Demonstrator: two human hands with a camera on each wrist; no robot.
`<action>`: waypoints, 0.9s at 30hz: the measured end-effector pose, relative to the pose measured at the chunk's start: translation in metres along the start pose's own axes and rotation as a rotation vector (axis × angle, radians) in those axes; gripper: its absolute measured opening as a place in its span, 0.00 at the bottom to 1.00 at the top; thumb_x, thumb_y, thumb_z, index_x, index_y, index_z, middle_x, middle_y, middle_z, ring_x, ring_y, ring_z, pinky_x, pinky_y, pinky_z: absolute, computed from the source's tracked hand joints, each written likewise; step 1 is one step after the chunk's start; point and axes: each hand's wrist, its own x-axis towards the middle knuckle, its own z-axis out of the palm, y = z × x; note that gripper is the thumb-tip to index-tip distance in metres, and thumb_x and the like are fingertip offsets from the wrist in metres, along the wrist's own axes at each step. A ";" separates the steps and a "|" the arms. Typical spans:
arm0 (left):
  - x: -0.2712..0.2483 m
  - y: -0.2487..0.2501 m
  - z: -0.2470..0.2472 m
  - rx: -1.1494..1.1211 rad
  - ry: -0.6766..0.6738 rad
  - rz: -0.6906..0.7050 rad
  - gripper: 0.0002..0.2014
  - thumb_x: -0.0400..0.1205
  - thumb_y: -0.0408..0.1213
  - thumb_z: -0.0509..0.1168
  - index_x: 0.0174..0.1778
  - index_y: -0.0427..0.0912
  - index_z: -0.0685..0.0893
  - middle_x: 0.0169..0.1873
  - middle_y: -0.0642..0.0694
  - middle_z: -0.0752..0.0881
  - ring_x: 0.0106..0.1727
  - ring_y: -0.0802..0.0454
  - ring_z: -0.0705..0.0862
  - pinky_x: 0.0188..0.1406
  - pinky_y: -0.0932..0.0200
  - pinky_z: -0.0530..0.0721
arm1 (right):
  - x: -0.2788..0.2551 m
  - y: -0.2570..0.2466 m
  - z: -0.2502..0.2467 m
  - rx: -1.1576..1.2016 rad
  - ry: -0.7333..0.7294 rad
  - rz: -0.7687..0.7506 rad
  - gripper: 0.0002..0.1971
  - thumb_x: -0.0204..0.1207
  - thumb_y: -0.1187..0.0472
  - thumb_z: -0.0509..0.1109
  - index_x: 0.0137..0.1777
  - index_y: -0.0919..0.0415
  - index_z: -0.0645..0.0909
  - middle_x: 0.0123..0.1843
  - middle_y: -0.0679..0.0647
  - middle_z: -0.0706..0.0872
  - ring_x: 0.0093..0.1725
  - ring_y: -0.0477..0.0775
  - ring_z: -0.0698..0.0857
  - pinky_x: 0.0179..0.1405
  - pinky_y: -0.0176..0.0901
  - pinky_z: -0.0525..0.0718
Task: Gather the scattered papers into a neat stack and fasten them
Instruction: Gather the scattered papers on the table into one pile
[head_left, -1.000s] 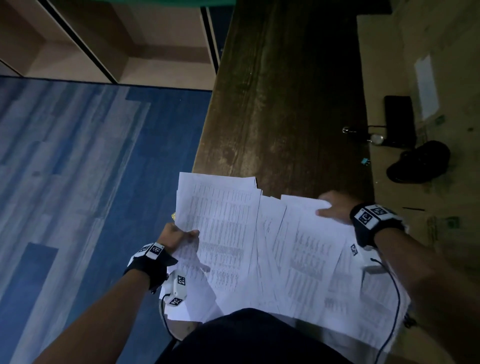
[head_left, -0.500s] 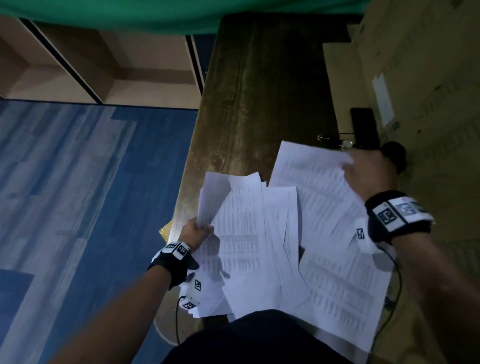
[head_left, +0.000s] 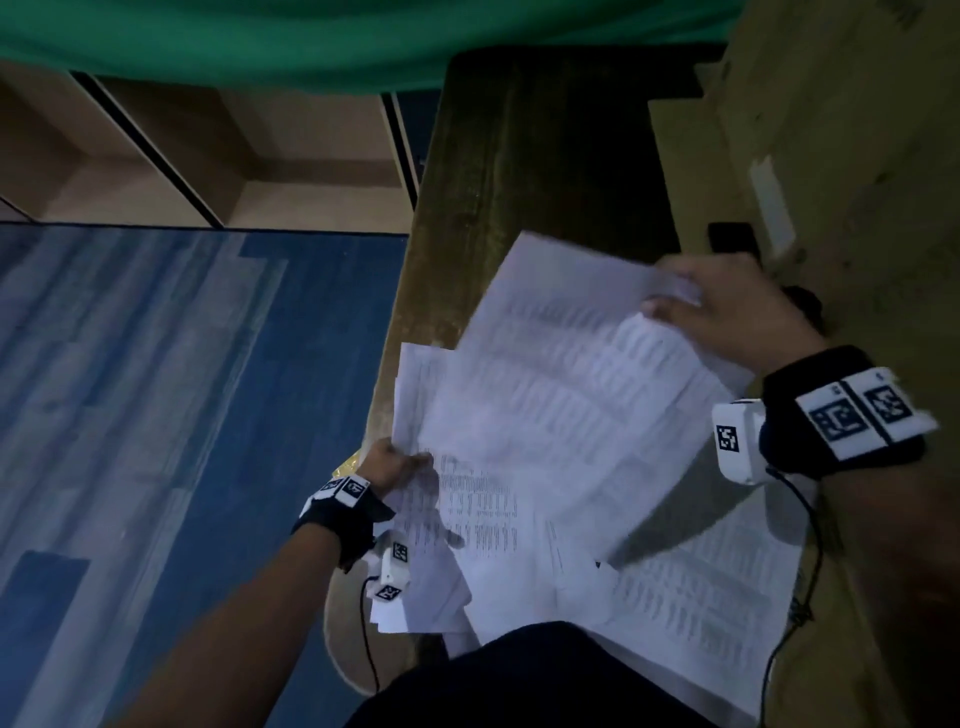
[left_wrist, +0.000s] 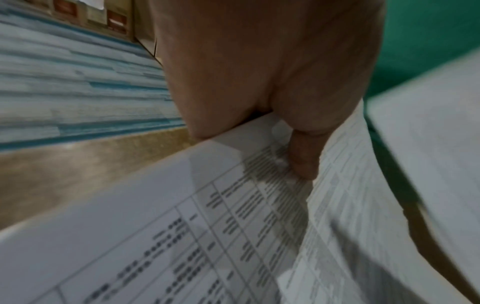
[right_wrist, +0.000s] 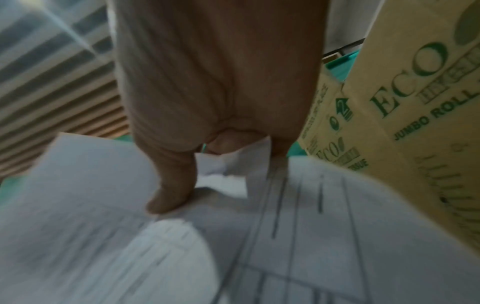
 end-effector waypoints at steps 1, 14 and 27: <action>0.000 -0.001 -0.004 -0.034 -0.024 0.005 0.08 0.76 0.33 0.75 0.35 0.35 0.84 0.25 0.42 0.87 0.28 0.43 0.84 0.33 0.53 0.85 | 0.004 0.000 0.009 -0.018 -0.100 0.020 0.08 0.80 0.57 0.71 0.56 0.55 0.84 0.46 0.54 0.85 0.47 0.54 0.82 0.44 0.45 0.74; -0.021 0.019 0.018 -0.173 -0.361 0.091 0.08 0.76 0.35 0.74 0.50 0.45 0.90 0.48 0.47 0.93 0.51 0.46 0.91 0.56 0.38 0.87 | 0.007 0.013 0.197 0.074 -0.404 0.315 0.21 0.81 0.55 0.70 0.73 0.52 0.75 0.71 0.62 0.81 0.67 0.64 0.82 0.65 0.52 0.81; -0.009 -0.029 -0.016 0.022 0.016 0.040 0.11 0.71 0.31 0.78 0.31 0.28 0.84 0.22 0.43 0.85 0.25 0.50 0.83 0.34 0.58 0.81 | -0.086 0.185 0.154 -0.385 -0.340 0.647 0.62 0.54 0.39 0.86 0.85 0.47 0.52 0.87 0.59 0.51 0.84 0.67 0.54 0.80 0.62 0.60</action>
